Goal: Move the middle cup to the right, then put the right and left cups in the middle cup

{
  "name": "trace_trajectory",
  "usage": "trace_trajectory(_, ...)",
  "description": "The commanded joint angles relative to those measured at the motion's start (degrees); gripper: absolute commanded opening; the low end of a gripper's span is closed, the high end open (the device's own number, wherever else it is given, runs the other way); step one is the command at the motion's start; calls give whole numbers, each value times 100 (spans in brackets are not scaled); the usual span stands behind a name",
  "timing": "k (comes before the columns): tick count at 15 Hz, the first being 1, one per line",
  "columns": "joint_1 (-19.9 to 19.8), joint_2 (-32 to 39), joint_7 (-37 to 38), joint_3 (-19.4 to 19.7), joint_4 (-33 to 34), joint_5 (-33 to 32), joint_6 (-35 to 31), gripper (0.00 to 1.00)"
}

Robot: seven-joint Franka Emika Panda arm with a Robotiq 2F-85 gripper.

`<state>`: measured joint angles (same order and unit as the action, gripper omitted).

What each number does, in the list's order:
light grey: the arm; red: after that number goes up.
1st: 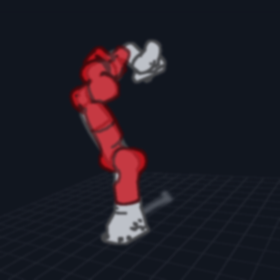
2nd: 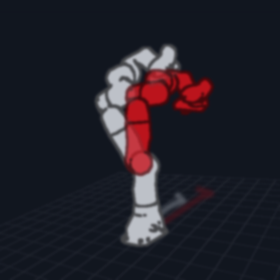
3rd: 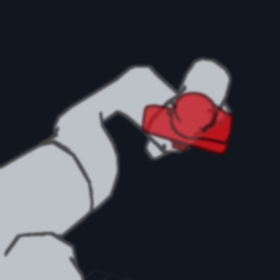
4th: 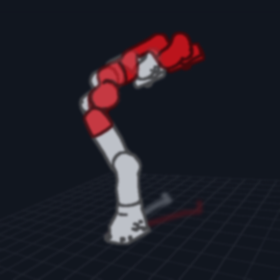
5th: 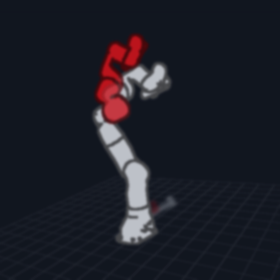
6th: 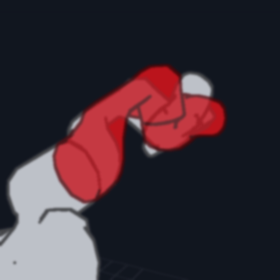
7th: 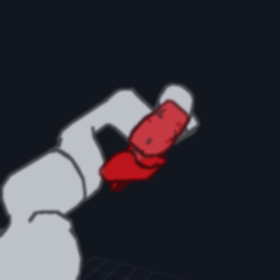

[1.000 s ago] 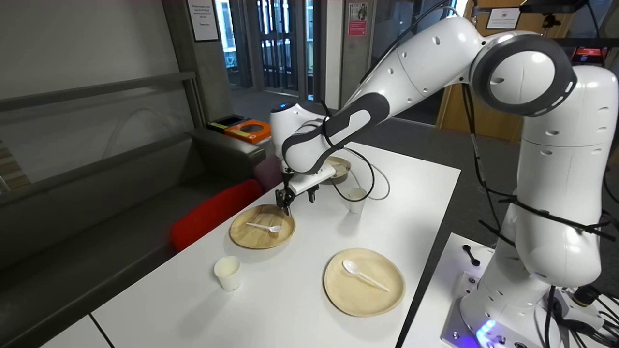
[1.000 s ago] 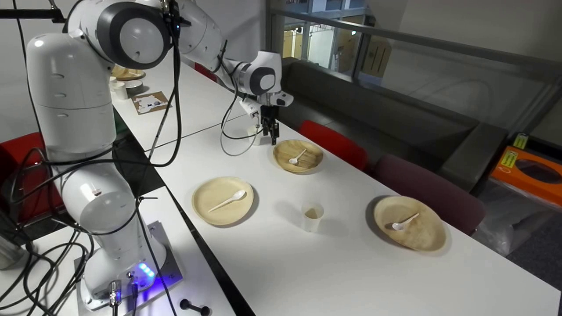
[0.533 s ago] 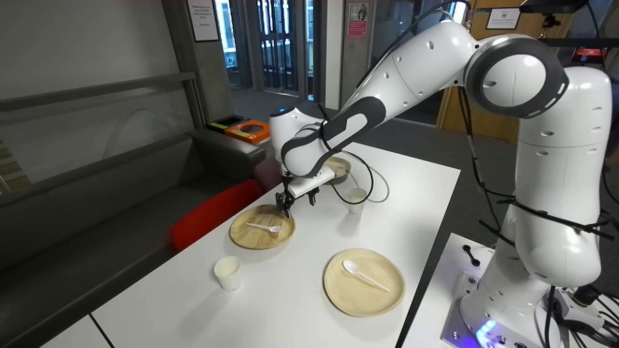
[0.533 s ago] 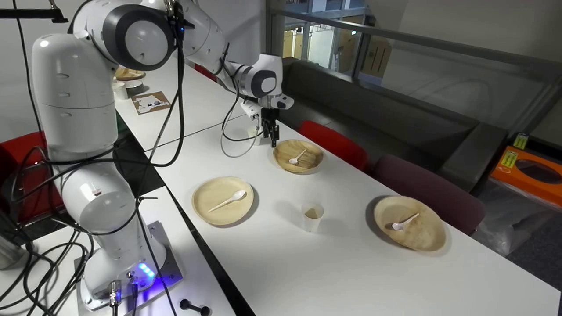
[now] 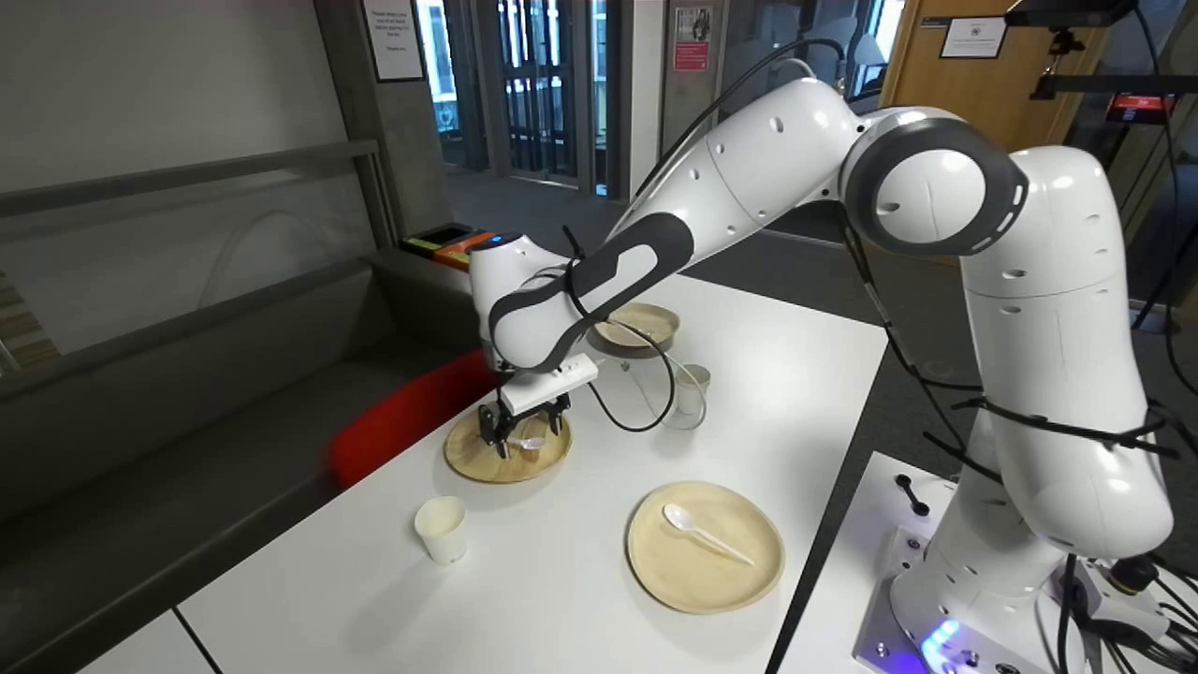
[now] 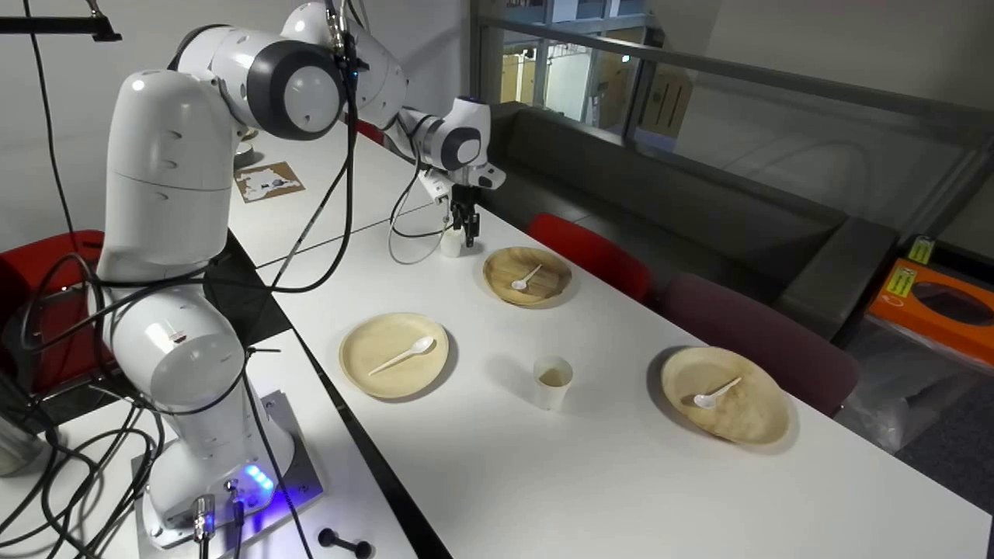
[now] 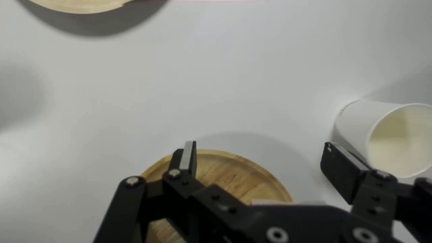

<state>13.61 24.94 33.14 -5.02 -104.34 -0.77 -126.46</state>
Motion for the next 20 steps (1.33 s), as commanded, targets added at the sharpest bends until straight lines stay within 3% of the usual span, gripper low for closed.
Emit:
trace_trajectory(1, 249, 450, 190, -36, 624, 177, 75, 100)
trace_trajectory(8, 631, 1249, 377, 31, 1438, 98, 117, 100)
trace_trajectory(17, 736, 1850, 387, 130, 1989, 115, 107, 100)
trace_trajectory(18, 742, 1877, 387, 145, 2002, 106, 81, 75)
trace_trajectory(20, 744, 1931, 385, 170, 2034, 101, 75, 67)
